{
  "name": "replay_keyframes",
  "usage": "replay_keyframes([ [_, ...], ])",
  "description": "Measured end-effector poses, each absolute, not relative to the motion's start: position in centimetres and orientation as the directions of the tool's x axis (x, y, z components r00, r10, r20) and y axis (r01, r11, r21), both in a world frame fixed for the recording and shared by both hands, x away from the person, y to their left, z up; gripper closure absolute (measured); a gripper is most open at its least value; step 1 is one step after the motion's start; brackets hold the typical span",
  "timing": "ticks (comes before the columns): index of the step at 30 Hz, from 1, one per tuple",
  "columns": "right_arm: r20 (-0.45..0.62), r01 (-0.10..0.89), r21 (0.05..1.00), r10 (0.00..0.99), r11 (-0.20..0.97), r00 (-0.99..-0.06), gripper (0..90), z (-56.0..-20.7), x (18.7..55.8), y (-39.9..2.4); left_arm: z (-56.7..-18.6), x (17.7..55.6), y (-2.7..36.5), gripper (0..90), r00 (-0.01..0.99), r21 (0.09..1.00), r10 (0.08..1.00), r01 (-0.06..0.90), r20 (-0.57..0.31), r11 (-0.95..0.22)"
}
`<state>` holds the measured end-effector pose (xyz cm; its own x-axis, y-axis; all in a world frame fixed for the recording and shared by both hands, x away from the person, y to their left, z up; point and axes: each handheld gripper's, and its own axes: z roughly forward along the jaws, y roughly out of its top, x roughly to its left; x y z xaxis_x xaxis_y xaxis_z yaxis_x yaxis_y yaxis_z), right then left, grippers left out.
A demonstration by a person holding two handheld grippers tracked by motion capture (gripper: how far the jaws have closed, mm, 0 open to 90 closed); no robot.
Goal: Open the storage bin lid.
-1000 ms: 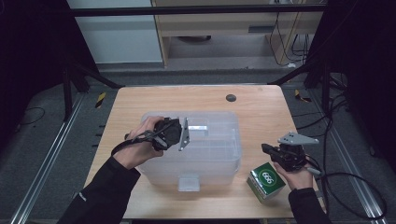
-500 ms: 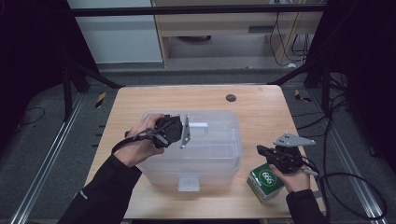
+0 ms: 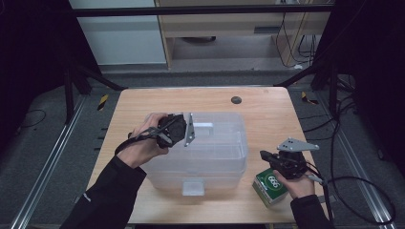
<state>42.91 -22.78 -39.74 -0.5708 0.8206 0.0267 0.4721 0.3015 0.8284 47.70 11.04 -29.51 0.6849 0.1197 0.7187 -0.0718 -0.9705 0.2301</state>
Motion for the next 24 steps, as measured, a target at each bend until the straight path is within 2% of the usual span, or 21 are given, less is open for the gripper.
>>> replay_keyframes([
  [12,0.04,0.491,0.814,0.813,0.311,-0.581,90.0,-40.4,42.6,-22.4,-29.2,48.0,11.0,70.7,0.686,0.29,0.18,-0.048,0.705,-0.956],
  [24,0.054,0.474,0.825,0.793,0.307,-0.607,90.0,-40.4,41.9,-21.7,-28.9,48.6,11.0,70.3,0.661,0.291,0.198,-0.033,0.723,-0.956],
])
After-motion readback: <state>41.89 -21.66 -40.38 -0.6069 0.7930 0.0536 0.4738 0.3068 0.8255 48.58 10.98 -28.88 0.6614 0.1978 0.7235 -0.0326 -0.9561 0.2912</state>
